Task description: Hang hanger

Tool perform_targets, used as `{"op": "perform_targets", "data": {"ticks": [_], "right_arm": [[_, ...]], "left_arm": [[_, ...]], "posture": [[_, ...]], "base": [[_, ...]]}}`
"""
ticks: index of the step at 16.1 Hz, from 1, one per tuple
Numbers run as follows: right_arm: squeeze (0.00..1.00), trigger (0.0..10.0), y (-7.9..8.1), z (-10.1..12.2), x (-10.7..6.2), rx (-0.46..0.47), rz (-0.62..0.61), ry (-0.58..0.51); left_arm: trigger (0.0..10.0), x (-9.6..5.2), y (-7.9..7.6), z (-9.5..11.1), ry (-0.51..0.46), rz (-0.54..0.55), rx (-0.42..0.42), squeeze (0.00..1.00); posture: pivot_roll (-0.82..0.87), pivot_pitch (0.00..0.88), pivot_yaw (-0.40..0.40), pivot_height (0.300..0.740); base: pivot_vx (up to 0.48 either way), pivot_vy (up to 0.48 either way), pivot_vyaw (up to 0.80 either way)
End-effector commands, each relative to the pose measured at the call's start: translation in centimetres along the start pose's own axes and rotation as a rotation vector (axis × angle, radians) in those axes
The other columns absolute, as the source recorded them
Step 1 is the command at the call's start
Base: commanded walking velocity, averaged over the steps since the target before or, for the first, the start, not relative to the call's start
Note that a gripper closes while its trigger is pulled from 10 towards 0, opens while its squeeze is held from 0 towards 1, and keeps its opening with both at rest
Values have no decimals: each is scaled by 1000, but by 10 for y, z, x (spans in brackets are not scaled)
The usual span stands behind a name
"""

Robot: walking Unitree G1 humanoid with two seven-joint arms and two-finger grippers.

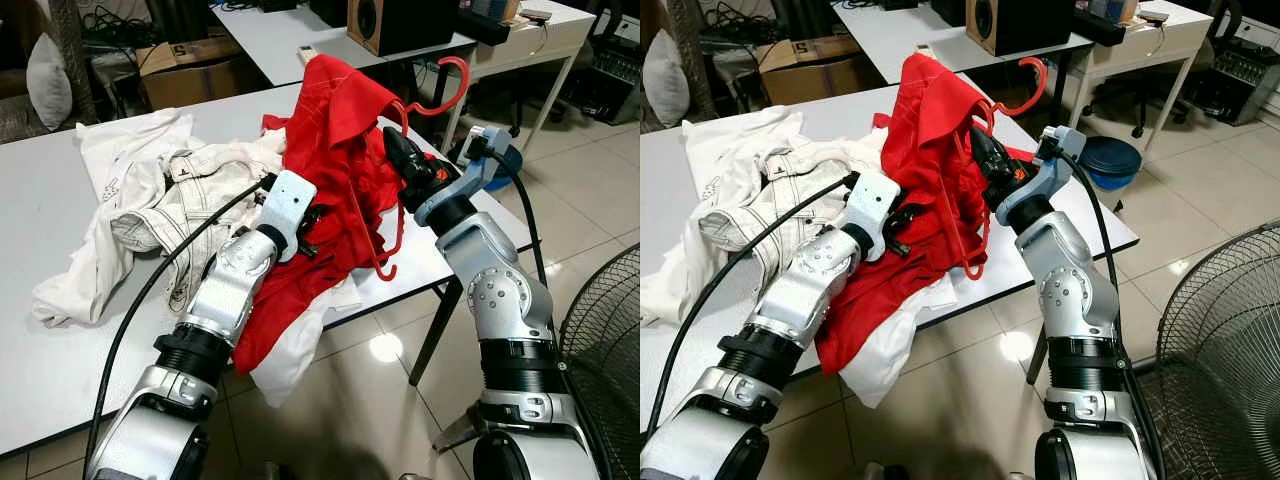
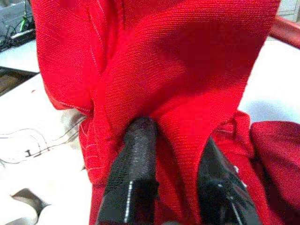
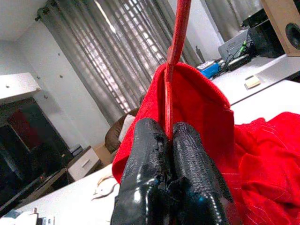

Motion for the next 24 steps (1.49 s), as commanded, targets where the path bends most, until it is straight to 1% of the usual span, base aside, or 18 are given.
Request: {"op": "perform_targets", "data": {"ticks": [1,3,6,7,10,11,12,13,14,15,16,17,18,19,21,22,23,24], "right_arm": [[0,10000,10,6,3,-13,41,-19],[0,10000,9,6,3,-13,38,-20],[0,10000,7,6,3,-9,30,-23],[0,10000,6,7,4,-7,25,-25],[0,10000,2,6,4,3,-1,-33],[0,10000,-3,5,5,17,-33,-47],[0,10000,-7,6,6,27,-59,-55],[0,10000,-14,5,7,42,-102,-61],[0,10000,-21,3,12,90,-148,-74],[0,10000,-20,3,18,154,-146,-88],[0,10000,-15,4,24,203,-123,-98],[0,10000,-12,5,28,224,-113,-105],[0,10000,-7,6,36,272,-103,-119],[0,10000,-4,6,43,329,-104,-141],[0,10000,-4,9,52,435,-130,-185],[0,10000,-5,10,53,459,-135,-194],[0,10000,-8,10,54,443,-160,-195],[0,10000,-11,10,53,424,-176,-195]], "left_arm": [[0,1,7,4,-22,8,10,0],[0,-1,9,3,-35,2,-4,0],[0,-4,12,5,-79,-24,-68,0],[0,-6,13,5,-84,-49,-74,0],[0,-18,14,10,-123,-188,-91,0],[0,-28,19,15,-144,-283,-81,0],[0,-35,23,18,-157,-334,-58,0],[0,-45,27,22,-164,-409,-23,0],[0,-58,30,29,-155,-515,18,0],[0,-64,29,34,-150,-581,41,0],[0,-67,27,38,-155,-613,57,0],[0,-67,25,41,-160,-623,58,0],[0,-65,21,46,-169,-635,68,0],[0,-62,17,48,-165,-632,95,0],[0,-56,15,46,-122,-590,215,0],[0,-55,15,45,-109,-577,240,0],[0,-53,15,48,-123,-551,244,0],[0,-53,15,52,-141,-548,228,0]], "posture": [[-191,0,65,740],[-191,0,65,740],[-186,0,61,740],[-186,0,61,740],[-180,0,60,740],[-175,0,61,740],[-169,0,61,740],[-157,0,61,740],[-139,0,60,740],[-130,0,60,740],[-122,0,62,740],[-121,0,63,740],[-116,0,66,740],[-110,0,68,740],[-97,0,69,740],[-97,0,69,740],[-98,0,72,740],[-98,0,73,740]], "base": [[0,0,0],[0,0,0],[0,0,0],[0,0,0],[0,0,0],[0,0,0],[0,0,0],[0,0,0],[0,0,0],[0,0,0],[0,0,0],[0,0,0],[0,0,0],[0,0,0],[0,0,0],[0,0,0],[0,0,0],[0,0,0]]}}
Point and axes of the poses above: a point about 5 cm out from each wrist's last joint towards the gripper, its own x axis pointing out of the wrist towards the gripper, its own z axis along the axis of the wrist's last joint, y = z × x, the point moved 1 cm from there along x, pointing out of the wrist towards the gripper, and after that the axes turned 15 degrees about x, right-handed, at the moved point
